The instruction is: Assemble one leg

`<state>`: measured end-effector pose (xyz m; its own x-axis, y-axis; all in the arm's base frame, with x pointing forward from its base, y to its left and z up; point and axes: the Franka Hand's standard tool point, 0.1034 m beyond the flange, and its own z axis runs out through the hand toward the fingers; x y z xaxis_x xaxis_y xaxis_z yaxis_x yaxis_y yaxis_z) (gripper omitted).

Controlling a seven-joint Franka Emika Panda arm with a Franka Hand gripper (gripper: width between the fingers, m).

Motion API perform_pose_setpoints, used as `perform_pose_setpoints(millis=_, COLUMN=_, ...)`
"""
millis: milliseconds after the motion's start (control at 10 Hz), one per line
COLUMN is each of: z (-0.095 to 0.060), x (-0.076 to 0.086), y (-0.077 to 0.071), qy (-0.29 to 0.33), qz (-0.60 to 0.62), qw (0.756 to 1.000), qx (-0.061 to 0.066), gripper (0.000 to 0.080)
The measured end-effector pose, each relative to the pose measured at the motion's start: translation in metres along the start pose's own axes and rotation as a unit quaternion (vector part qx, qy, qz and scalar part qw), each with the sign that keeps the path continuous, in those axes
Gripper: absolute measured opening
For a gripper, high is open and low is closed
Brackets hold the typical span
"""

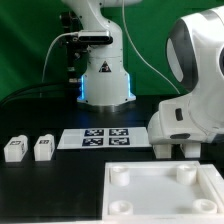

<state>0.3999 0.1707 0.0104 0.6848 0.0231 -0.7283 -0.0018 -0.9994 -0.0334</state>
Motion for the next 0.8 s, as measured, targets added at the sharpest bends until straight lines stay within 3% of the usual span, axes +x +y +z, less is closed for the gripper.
perform_pose_setpoints(millis=100, z=0.0001, x=0.0, y=0.0, qy=0.0, qz=0.0, qw=1.0, qx=0.0, gripper=0.0649)
perform_pose_setpoints(millis=300, z=0.0002, x=0.0, y=0.0001, qy=0.0, qz=0.0, qw=1.0, qx=0.0, gripper=0.0365)
perform_pose_setpoints(millis=400, z=0.0002, x=0.0, y=0.0001, qy=0.0, qz=0.0, qw=1.0, qx=0.0, gripper=0.0365)
perform_pose_setpoints(millis=500, z=0.0002, x=0.0, y=0.0001, qy=0.0, qz=0.0, qw=1.0, qx=0.0, gripper=0.0291)
perform_pose_setpoints(millis=800, z=0.0002, x=0.0, y=0.0001, qy=0.0, qz=0.0, qw=1.0, qx=0.0, gripper=0.0291)
